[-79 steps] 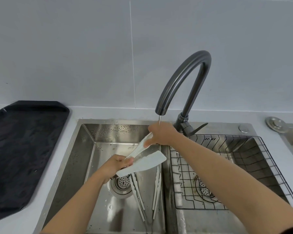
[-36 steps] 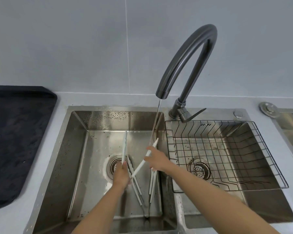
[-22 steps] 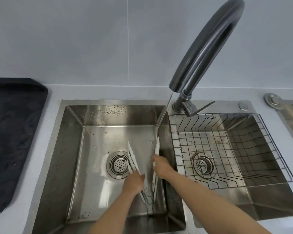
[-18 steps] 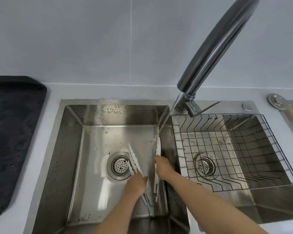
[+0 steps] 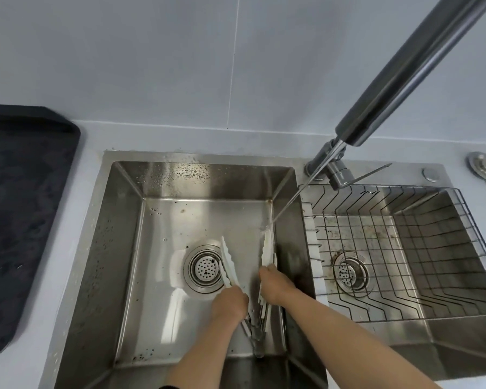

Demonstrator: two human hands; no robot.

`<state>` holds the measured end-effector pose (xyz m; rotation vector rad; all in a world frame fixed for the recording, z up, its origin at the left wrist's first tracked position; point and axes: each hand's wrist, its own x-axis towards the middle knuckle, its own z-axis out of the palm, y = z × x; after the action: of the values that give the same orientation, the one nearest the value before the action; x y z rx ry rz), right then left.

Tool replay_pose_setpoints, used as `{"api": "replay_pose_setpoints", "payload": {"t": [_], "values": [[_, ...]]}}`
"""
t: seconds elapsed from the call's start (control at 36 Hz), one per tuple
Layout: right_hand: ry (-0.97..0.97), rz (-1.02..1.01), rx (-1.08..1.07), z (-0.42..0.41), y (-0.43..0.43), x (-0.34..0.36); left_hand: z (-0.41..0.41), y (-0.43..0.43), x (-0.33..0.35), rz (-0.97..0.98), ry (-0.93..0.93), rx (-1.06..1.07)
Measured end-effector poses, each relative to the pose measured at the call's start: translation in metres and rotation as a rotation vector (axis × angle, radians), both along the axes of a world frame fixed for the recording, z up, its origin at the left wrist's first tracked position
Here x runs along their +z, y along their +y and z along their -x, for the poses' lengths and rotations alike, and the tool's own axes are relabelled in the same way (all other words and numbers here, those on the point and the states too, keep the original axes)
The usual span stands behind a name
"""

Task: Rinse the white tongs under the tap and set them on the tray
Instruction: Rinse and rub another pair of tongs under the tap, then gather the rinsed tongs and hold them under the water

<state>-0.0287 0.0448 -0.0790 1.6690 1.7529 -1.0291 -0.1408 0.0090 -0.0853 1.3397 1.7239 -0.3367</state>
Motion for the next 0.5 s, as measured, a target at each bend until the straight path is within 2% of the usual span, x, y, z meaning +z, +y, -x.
{"api": "replay_pose_setpoints", "payload": {"t": [0.22, 0.42, 0.5], "values": [[-0.019, 0.058, 0.016, 0.0, 0.0, -0.006, -0.009, 0.0, -0.005, -0.062, 0.095, -0.028], [-0.004, 0.07, -0.025, -0.001, -0.002, -0.01, -0.009, 0.005, -0.006, -0.042, 0.122, -0.075], [0.01, 0.045, -0.062, -0.001, 0.0, -0.009, -0.006, 0.003, -0.006, -0.042, 0.137, -0.022]]}}
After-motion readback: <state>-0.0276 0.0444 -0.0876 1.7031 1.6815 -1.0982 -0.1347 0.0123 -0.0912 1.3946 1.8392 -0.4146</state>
